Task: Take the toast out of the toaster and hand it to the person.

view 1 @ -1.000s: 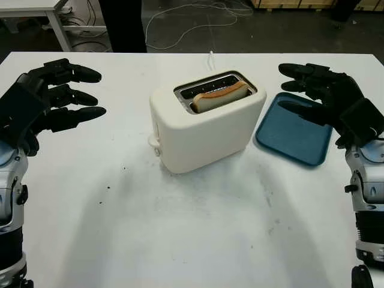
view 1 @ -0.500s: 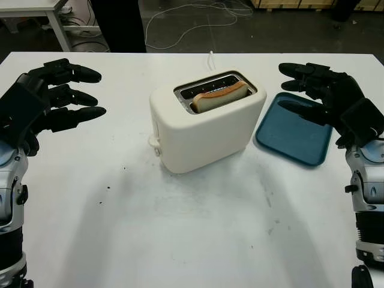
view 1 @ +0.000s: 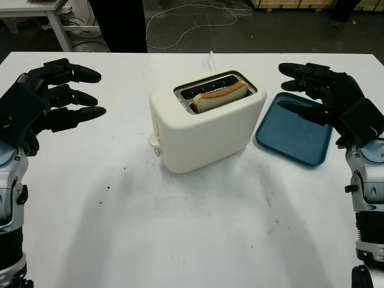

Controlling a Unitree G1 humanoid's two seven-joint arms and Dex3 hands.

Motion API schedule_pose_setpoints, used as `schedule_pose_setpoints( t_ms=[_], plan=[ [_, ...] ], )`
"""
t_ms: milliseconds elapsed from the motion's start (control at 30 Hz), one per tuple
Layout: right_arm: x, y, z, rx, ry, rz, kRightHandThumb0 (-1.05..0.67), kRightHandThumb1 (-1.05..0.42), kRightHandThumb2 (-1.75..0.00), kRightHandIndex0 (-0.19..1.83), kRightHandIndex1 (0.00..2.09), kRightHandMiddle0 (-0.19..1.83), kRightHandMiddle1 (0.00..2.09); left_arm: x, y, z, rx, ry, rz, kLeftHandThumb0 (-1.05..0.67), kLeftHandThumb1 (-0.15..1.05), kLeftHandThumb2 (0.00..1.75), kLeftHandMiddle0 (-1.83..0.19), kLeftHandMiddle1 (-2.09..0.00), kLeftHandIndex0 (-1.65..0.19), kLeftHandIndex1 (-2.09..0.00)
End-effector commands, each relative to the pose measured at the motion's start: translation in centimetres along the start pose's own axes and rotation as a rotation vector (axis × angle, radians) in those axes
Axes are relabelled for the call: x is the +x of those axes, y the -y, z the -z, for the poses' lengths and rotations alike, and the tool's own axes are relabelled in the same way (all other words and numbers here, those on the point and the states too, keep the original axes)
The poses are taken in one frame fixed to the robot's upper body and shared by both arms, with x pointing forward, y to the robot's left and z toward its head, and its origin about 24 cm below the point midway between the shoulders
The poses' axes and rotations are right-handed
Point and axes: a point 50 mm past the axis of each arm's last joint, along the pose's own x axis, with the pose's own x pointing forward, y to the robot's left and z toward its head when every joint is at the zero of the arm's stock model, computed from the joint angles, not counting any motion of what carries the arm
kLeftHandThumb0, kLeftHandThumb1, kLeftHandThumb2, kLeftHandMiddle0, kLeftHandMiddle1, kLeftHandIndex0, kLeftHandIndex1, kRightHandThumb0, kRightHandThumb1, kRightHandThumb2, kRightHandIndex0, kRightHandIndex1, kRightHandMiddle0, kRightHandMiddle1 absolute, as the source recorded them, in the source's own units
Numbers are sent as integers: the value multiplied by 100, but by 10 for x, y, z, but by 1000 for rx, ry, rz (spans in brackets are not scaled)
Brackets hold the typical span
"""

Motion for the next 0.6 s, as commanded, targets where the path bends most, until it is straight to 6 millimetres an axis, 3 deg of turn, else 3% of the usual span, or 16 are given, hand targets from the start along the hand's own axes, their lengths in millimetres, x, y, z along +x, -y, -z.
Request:
schedule_pose_setpoints(
  t_ms=[0, 567],
  plan=[
    [0, 2, -3, 7, 20, 5, -67, -81, 0, 28, 85, 66, 1, -1, 1, 1, 5, 1, -6, -102, 63, 0, -56, -99, -51, -84],
    [1, 0, -3, 6, 24, 2, -67, -81, 0, 27, 85, 67, 1, -1, 1, 1, -3, -3, -5, -102, 62, 0, -56, -99, -52, -84]
  ],
)
